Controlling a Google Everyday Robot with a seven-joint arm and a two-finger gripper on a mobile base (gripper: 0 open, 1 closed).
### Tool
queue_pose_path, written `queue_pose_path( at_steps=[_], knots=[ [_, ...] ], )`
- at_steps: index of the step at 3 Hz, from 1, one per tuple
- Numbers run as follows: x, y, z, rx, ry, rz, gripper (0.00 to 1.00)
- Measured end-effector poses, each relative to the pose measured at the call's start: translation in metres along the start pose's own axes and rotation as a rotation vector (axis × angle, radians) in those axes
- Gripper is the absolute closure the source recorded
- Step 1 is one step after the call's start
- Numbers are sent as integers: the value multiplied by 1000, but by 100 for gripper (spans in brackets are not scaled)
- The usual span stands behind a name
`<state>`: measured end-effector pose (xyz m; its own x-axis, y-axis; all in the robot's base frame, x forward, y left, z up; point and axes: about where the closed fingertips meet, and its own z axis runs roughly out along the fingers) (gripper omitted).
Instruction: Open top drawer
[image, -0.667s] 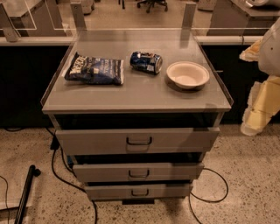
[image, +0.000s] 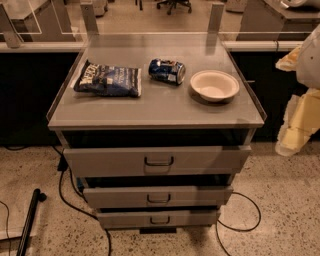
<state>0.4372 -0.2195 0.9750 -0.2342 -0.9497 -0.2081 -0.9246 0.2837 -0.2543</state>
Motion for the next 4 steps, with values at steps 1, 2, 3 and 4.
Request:
queue_pose_path(
  at_steps=[1, 2, 3, 4],
  knots=[
    [8, 5, 11, 16, -67, -4, 0],
    [12, 10, 32, 39, -196, -23, 0],
    [14, 18, 58, 82, -363, -29, 0],
    [-7, 33, 78, 100, -461, -88, 0]
  ],
)
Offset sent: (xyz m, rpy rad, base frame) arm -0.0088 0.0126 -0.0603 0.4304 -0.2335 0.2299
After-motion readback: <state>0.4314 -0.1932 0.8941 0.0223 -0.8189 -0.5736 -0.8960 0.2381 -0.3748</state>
